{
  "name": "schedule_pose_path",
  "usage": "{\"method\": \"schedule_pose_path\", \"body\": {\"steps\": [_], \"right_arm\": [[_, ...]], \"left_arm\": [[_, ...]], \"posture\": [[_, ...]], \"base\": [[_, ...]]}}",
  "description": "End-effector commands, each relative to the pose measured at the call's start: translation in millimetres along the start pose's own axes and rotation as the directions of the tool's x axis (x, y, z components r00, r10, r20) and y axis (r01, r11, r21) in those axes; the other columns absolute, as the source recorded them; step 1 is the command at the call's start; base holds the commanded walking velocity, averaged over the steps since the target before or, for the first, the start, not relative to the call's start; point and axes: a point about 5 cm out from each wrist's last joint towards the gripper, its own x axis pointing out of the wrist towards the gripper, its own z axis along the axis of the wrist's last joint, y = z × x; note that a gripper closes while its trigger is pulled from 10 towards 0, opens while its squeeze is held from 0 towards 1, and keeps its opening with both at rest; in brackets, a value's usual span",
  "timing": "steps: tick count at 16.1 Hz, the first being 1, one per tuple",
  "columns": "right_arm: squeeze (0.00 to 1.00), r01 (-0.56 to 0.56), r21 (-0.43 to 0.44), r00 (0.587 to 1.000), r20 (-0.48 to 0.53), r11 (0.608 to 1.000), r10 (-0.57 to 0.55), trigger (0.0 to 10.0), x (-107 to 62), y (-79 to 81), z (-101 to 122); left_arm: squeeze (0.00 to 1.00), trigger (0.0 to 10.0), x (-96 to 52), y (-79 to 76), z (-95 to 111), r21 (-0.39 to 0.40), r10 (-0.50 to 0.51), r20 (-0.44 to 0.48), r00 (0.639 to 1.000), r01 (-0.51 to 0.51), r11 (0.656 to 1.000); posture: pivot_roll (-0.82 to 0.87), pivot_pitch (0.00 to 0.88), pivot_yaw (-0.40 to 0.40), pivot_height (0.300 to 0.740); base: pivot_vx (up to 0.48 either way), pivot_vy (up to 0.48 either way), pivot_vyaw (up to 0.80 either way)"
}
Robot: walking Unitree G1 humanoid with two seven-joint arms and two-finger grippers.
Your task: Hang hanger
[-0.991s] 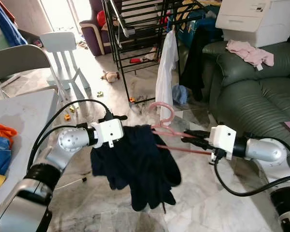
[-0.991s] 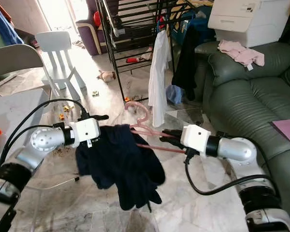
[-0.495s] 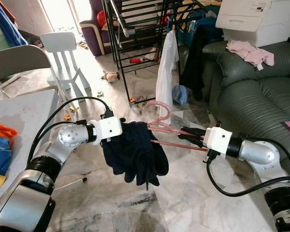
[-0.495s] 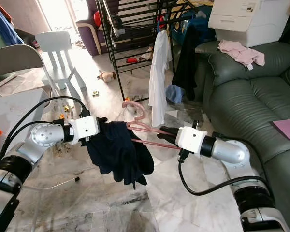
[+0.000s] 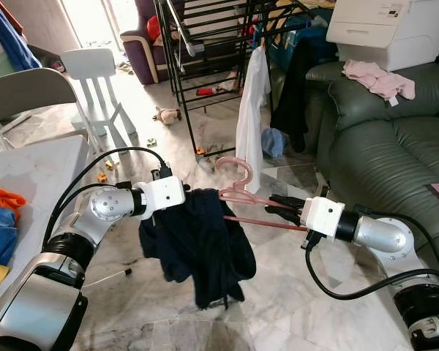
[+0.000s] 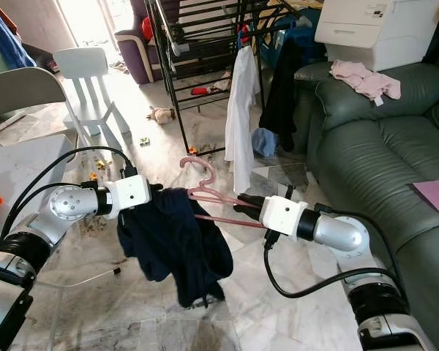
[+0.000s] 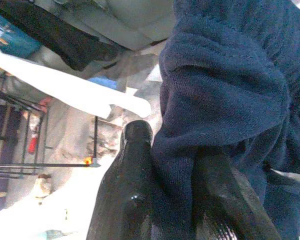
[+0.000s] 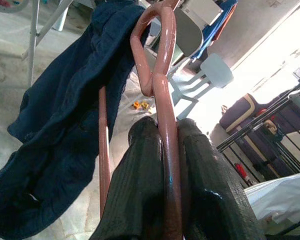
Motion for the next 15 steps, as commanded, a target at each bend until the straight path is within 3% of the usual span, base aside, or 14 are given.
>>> {"method": "schedule_pose_path", "body": {"steps": [1, 8, 9, 10, 13, 15], "right_arm": [[0.0, 0.056, -0.068, 0.995, 0.086, 0.996, -0.05, 10.0, 9.4, -15.1, 17], [0.0, 0.063, -0.192, 0.997, 0.064, 0.979, -0.052, 10.0, 13.9, -20.2, 17], [0.0, 0.043, -0.158, 0.998, 0.061, 0.986, -0.034, 10.0, 16.2, -20.3, 16], [1.0, 0.043, -0.143, 0.998, 0.059, 0.989, -0.035, 10.0, 17.1, -21.2, 16], [1.0, 0.054, -0.155, 0.998, 0.034, 0.986, -0.05, 10.0, 16.0, -24.2, 12], [1.0, 0.119, -0.18, 0.993, -0.005, 0.976, -0.122, 10.0, 8.5, -37.6, 8]], "left_arm": [[0.0, 0.0, -0.6, -4.7, -4, -0.006, -0.049, -0.019, 0.999, 0.049, 0.999], [0.0, 0.0, -5.6, -27.1, -20, -0.115, -0.249, -0.06, 0.967, 0.241, 0.964], [0.0, 0.0, -5.3, -27.5, -20, -0.133, -0.245, -0.047, 0.968, 0.237, 0.962], [0.0, 0.0, -5.0, -26.9, -20, -0.133, -0.236, -0.048, 0.971, 0.228, 0.965], [0.0, 0.0, -4.2, -23.6, -19, -0.163, -0.179, -0.028, 0.983, 0.172, 0.971], [0.0, 0.0, -5.1, -23.8, -21, -0.193, -0.119, -0.013, 0.993, 0.114, 0.974]], "posture": [[-0.12, 0.0, 0.118, 0.74], [-0.12, 0.0, 0.109, 0.74], [-0.11, 0.0, 0.106, 0.74], [-0.11, 0.0, 0.106, 0.74], [-0.12, 0.0, 0.105, 0.74], [-0.12, 0.0, 0.108, 0.74]], "base": [[0.0, 0.0, 0.0], [0.0, 0.0, 0.0], [0.0, 0.0, 0.0], [0.0, 0.0, 0.0], [0.0, 0.0, 0.0], [0.0, 0.0, 0.0]]}}
